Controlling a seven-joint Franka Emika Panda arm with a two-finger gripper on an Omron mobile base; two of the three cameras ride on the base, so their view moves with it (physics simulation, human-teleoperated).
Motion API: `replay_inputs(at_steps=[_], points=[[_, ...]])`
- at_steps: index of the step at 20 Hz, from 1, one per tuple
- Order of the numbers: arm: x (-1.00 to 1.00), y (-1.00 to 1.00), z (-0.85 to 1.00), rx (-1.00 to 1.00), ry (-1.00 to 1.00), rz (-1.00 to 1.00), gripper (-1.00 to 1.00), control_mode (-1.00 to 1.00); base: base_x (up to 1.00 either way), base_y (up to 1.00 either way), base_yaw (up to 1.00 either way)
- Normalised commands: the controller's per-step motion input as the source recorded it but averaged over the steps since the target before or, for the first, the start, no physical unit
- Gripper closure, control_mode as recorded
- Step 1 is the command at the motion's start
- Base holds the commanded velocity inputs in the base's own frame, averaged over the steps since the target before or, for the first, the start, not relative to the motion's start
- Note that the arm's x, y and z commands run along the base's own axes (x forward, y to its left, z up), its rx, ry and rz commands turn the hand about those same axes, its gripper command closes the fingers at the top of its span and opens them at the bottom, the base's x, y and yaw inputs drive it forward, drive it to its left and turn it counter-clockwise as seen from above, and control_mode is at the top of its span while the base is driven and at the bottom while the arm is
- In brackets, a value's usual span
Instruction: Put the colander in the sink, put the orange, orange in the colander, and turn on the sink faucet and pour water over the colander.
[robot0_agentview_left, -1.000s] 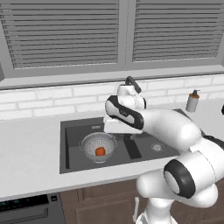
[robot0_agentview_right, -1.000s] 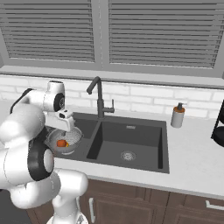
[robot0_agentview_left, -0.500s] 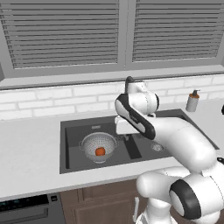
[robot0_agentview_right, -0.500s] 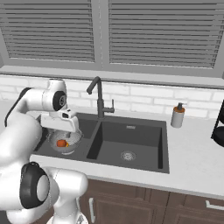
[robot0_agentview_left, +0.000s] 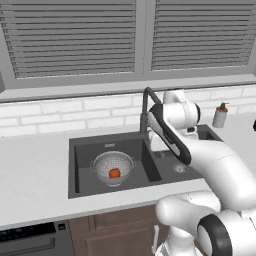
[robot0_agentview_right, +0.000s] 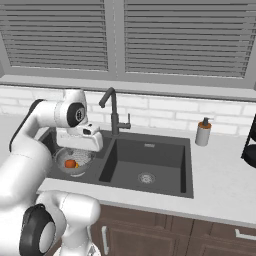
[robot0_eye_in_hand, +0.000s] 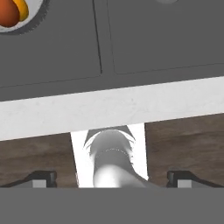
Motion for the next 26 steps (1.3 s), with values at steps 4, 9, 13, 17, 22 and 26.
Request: replay_inputs(at_steps=[4, 9, 13, 17, 22, 26], points=[[0.21, -0.32, 0.44, 0.02, -0.08, 0.00, -1.00, -1.00, 0.00, 0.00, 0.00], [0.53, -0.05, 0.43, 0.01, -0.04, 0.00, -1.00, -1.00, 0.00, 0.00, 0.00], [0.61, 0.00, 0.54, 0.03, 0.01, 0.00, -1.00, -1.00, 0.00, 0.00, 0.00], [0.42, -0.02, 0.54, 0.03, -0.04, 0.02, -1.00, -1.00, 0.00, 0.00, 0.00], [0.19, 0.00, 0.40, 0.00, -0.35, 0.14, -1.00, -1.00, 0.00, 0.00, 0.00], [-0.01, 0.00, 0.10, 0.00, -0.61, 0.12, -1.00, -1.00, 0.00, 0.00, 0.00]])
